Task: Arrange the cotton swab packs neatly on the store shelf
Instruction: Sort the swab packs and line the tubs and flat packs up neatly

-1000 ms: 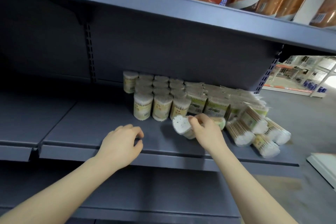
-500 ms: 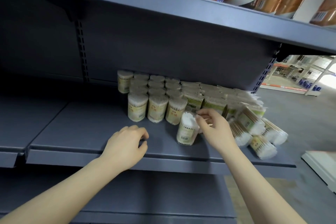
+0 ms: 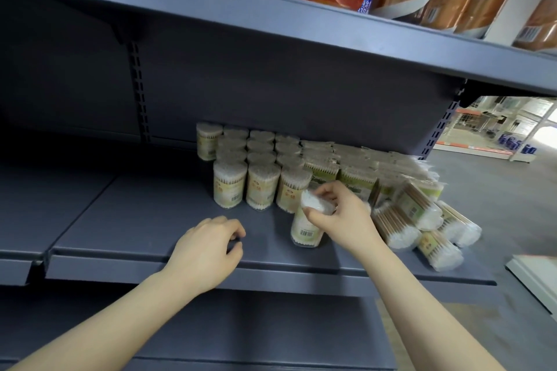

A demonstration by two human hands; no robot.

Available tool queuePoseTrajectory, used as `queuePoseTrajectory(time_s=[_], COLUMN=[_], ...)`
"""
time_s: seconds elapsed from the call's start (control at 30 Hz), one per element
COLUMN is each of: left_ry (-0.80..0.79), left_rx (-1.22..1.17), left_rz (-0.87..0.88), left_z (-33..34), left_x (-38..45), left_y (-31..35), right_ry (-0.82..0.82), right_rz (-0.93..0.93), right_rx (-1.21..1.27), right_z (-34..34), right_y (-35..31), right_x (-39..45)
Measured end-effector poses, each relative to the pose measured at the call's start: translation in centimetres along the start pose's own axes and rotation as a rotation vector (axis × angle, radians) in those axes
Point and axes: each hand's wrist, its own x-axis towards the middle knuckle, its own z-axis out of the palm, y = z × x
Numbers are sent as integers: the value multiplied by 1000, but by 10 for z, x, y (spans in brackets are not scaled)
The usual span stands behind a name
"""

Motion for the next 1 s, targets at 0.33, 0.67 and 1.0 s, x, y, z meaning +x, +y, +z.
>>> queuePoseTrajectory(time_s=[0.33,0.67,1.0], left_ry=[-29,-4,47], left_rx=[-110,-465,-522], left_rz=[9,-163,-245], left_z=[-10,-22,-39], left_x=[2,4,4], left_y=[8,12,7], right_ry=[-161,-242,-233], right_rz=[-20,-1,-16], right_rx=[280,382,416], right_z=[4,16,28], right_y=[-31,-58,-84], right_x=[12,23,34])
